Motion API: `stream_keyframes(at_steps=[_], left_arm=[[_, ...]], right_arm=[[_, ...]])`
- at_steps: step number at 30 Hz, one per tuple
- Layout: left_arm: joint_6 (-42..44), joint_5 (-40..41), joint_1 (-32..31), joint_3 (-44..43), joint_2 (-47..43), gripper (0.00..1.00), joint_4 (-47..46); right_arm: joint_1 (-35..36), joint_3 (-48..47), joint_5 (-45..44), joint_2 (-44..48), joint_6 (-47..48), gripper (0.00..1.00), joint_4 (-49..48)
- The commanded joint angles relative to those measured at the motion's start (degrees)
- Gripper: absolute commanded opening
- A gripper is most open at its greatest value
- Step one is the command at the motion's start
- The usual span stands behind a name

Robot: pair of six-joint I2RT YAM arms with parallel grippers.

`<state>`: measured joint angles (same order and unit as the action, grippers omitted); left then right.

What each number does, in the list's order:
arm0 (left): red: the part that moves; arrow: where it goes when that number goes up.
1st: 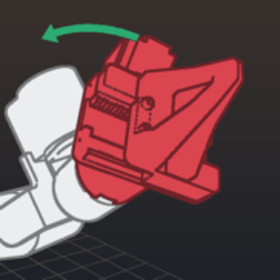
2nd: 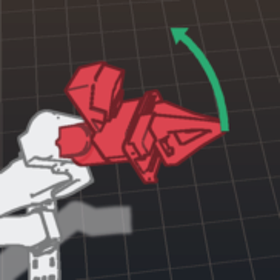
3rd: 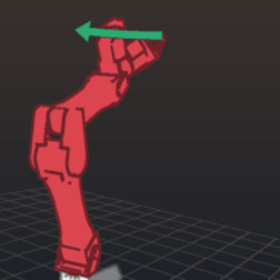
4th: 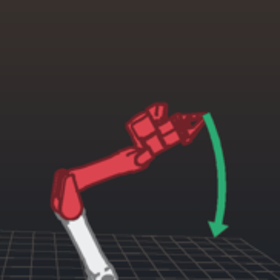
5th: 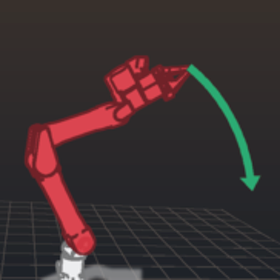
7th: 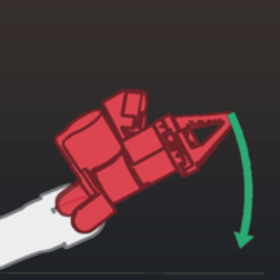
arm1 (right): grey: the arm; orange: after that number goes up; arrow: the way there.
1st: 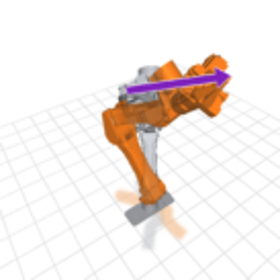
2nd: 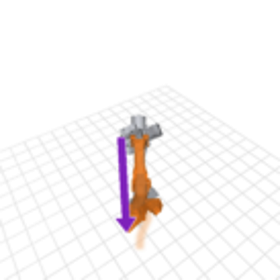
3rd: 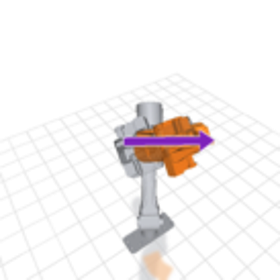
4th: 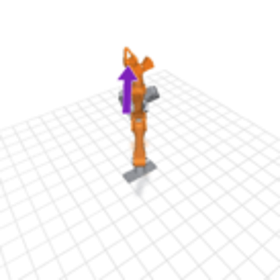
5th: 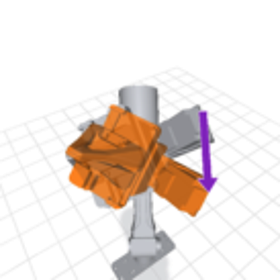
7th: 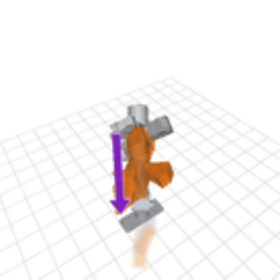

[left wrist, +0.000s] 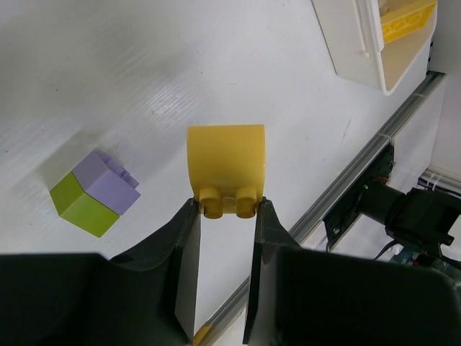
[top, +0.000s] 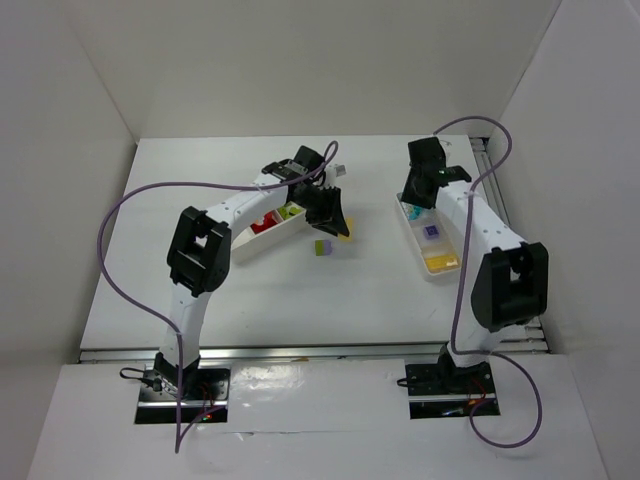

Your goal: Sort the legos into containers by color

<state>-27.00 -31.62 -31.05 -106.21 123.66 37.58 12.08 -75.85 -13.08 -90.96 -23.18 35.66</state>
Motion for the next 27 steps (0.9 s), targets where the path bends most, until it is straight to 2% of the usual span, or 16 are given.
stream_keyframes(at_steps=[1, 4, 10, 12, 22, 27], left_arm=[[1.16, -0.99, -0.15, -2.5, -0.52, 0.0, 0.65], [1.69, -1.61, -0.15, -3.03, -1.04, 0.0, 1.26], [2.22, -1.61, -0.15, -3.03, -1.05, 0.0, 1.79], [2.22, -1.61, -0.15, -3.03, -1.05, 0.0, 1.79], [1.7, -1.61, -0.15, -2.51, -1.58, 0.0, 1.79], [1.69, -1.61, -0.15, -3.12, -1.58, 0.0, 1.79]], right_arm=[[-1.26, -7.19, -13.36, -5.44, -3.89, 0.0, 2.57], [-1.87, -11.58, -16.44, -10.54, -3.89, 0.0, 2.57], [-4.17, -15.55, -14.96, -17.05, -0.56, 0.06, 1.97], [-4.78, -15.03, -13.3, -17.67, 1.11, 0.11, 0.12], [-5.31, -14.85, -10.74, -19.7, 7.35, 0.11, 0.11], [-5.31, -13.71, -9.07, -19.17, 7.36, 0.1, 0.63]])
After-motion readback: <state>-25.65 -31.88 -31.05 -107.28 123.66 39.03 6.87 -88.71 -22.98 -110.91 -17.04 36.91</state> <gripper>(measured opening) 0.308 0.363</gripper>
